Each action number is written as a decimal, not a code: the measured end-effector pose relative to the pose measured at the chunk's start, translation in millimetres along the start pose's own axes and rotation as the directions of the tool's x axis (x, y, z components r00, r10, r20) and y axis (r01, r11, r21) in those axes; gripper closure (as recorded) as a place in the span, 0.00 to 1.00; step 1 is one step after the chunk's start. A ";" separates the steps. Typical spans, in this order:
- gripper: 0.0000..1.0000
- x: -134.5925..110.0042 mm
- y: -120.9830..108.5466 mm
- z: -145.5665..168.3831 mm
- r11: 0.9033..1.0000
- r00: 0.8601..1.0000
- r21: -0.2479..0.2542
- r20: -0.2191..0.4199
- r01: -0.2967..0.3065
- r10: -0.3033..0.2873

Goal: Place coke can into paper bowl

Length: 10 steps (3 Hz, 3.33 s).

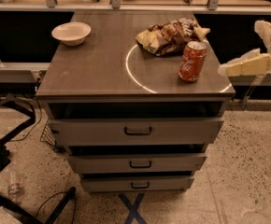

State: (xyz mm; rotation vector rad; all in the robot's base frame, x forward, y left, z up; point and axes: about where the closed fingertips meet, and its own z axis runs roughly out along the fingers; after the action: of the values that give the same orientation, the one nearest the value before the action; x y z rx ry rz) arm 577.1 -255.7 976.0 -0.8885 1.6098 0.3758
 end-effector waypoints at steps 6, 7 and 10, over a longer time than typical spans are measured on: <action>0.00 23.5 43.2 127.4 0.959 0.965 -0.247 0.183 -0.140 0.188; 0.00 25.6 18.6 138.7 0.961 0.956 -0.240 0.221 -0.137 0.192; 0.40 36.0 -3.1 152.9 0.964 0.955 -0.225 0.223 -0.143 0.194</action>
Offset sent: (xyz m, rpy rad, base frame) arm 0.0232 0.0746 -0.0407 0.1340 0.0584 0.1558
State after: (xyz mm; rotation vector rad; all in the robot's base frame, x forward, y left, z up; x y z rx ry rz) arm 685.2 -166.7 904.7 -0.8252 1.4393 0.7563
